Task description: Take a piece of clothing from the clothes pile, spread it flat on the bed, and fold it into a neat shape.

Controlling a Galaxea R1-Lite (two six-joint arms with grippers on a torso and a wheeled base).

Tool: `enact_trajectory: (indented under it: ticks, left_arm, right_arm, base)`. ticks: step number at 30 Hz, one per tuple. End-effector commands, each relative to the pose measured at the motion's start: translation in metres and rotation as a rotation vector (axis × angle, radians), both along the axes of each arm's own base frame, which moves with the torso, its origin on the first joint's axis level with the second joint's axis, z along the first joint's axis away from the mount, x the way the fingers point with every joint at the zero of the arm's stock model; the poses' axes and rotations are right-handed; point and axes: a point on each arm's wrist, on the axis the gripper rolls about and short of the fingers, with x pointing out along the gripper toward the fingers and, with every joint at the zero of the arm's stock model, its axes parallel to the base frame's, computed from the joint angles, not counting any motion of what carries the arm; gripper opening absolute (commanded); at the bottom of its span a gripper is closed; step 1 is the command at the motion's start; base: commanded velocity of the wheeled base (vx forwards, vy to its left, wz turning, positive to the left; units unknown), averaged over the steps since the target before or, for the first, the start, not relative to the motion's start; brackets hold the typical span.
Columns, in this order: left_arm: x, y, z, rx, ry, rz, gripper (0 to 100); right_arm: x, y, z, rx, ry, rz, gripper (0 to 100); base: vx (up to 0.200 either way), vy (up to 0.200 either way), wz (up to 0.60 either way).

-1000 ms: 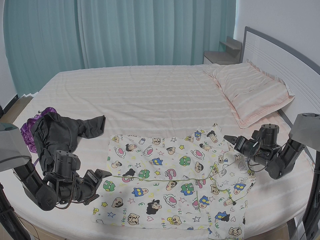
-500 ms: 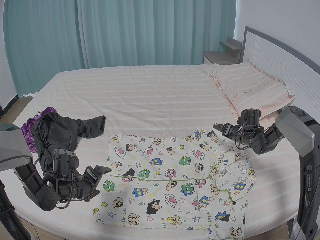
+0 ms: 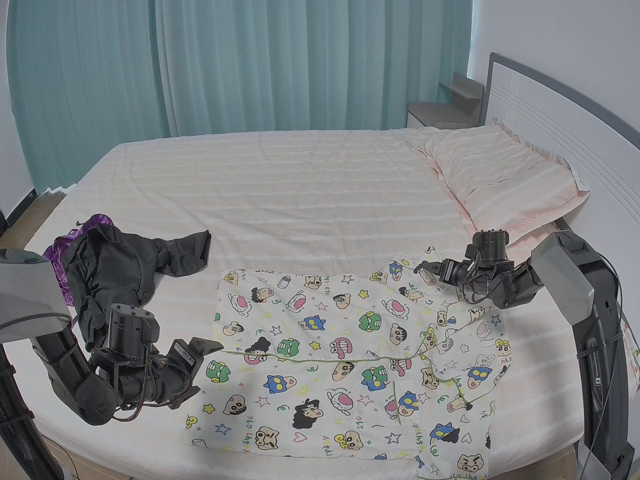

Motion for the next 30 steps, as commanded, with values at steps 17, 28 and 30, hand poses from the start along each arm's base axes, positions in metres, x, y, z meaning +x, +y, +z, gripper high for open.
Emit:
enact_trajectory:
  ticks: [17,28,30]
  left_arm:
    - [-0.001,0.0,-0.002,0.003,0.008,0.001,100]
    - [-0.001,0.0,-0.002,0.003,0.01,0.0,100]
    - [-0.001,0.0,-0.002,0.003,0.008,0.0,100]
  right_arm:
    - [-0.014,-0.04,0.003,0.025,0.023,-0.062,0]
    - [-0.044,-0.047,-0.008,0.038,0.125,-0.023,0]
    - [-0.046,-0.044,-0.009,0.037,0.133,-0.017,100]
  base:
    - [0.0,0.0,0.0]
    - [0.0,0.0,0.0]
    - [0.0,0.0,0.0]
